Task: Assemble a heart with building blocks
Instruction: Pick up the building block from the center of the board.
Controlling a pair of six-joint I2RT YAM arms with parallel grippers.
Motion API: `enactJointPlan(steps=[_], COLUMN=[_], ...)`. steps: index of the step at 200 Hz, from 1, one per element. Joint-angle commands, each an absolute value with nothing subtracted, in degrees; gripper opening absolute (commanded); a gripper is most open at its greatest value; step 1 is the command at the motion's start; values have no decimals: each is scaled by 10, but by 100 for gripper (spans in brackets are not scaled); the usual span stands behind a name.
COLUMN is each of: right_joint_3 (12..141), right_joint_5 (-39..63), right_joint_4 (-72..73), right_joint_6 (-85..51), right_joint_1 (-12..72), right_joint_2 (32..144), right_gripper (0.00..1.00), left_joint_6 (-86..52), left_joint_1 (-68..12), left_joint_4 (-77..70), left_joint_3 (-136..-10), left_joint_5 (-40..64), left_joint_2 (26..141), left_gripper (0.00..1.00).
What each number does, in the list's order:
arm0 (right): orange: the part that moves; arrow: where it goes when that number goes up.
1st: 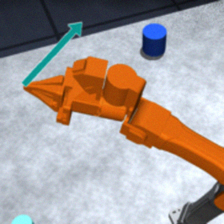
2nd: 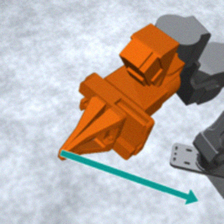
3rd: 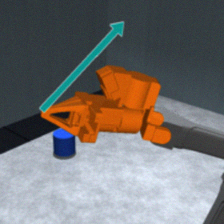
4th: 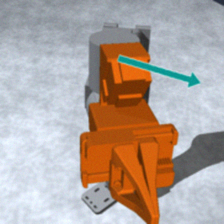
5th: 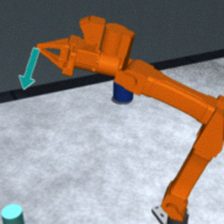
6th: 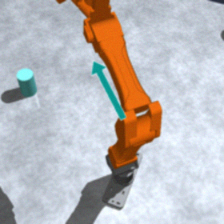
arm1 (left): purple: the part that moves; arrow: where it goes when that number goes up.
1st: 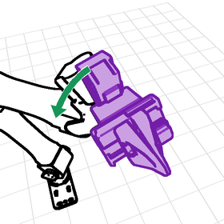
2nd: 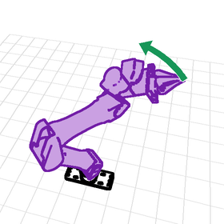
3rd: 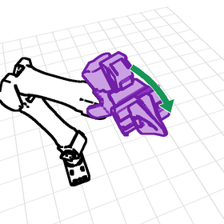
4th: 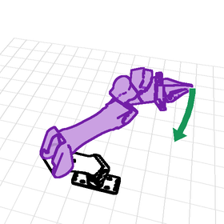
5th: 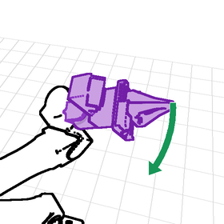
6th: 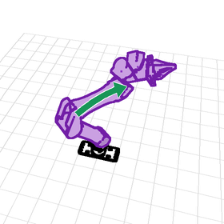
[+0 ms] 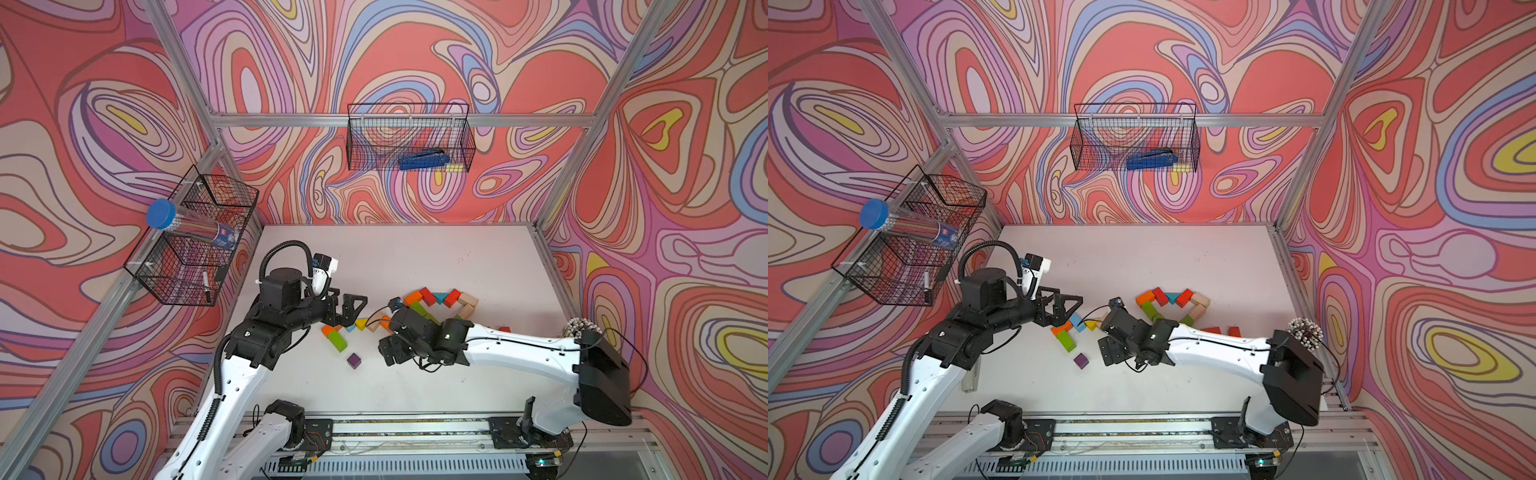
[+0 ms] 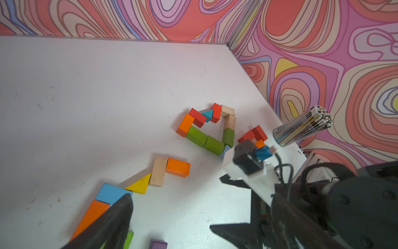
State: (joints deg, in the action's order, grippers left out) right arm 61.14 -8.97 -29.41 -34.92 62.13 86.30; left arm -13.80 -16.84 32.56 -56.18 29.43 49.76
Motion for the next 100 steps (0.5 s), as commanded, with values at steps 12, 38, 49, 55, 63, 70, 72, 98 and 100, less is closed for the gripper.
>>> enactJointPlan(steps=[12,38,49,55,63,70,72,98,100], right_joint_3=[557,547,544,542,542,544,545,544,543], right_joint_5=[-175,-207,-203,-195,-193,-193,-194,-186,-186], right_joint_4=[-399,-475,-492,-496,-502,-507,-509,-512,-511], right_joint_6=[-435,-461,-455,-448,-443,-438,-437,-431,-430], right_joint_1=[583,539,511,494,476,461,457,394,390], right_joint_2=[769,727,721,721,724,728,730,752,753], right_gripper=[89,86,86,85,85,85,85,86,86], left_joint_6=[-143,-142,-139,-138,-134,-131,-130,-122,-122], left_joint_1=[-185,-192,-194,-194,-194,-194,-194,-194,-194], left_joint_4=[317,313,311,311,312,313,314,316,315], left_joint_3=[-575,-577,-577,-577,-578,-579,-579,-576,-575], left_joint_5=[323,333,336,337,340,342,343,345,345], left_joint_2=[512,529,534,537,540,544,545,551,551], left_gripper=[100,100,100,100,100,100,100,100,100])
